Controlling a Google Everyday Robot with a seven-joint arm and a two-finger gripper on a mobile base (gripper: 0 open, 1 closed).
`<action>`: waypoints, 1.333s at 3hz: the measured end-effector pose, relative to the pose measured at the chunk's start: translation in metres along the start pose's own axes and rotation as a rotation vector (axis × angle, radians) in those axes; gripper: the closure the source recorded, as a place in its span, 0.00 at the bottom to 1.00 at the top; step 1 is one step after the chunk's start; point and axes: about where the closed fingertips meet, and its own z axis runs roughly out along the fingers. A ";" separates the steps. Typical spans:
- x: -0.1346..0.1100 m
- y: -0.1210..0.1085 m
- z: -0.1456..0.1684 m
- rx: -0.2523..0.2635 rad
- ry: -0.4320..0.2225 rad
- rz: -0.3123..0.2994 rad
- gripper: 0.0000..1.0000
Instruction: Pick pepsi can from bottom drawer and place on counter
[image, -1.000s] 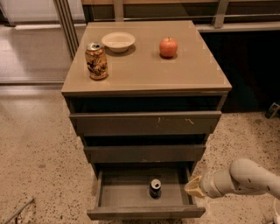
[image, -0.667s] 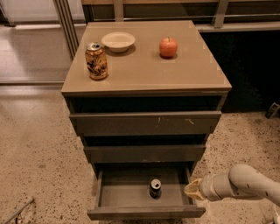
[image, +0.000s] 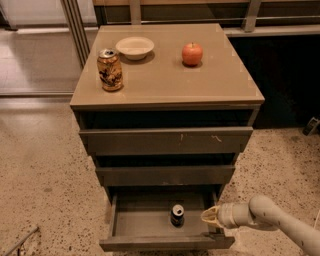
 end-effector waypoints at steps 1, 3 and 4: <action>0.000 0.000 0.001 -0.001 0.001 -0.002 1.00; 0.015 -0.022 0.025 0.010 0.039 -0.129 0.75; 0.023 -0.039 0.043 0.001 0.054 -0.164 0.52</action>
Offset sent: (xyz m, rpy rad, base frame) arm 0.0213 -0.0008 -0.0193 -0.0871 -0.1371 0.0893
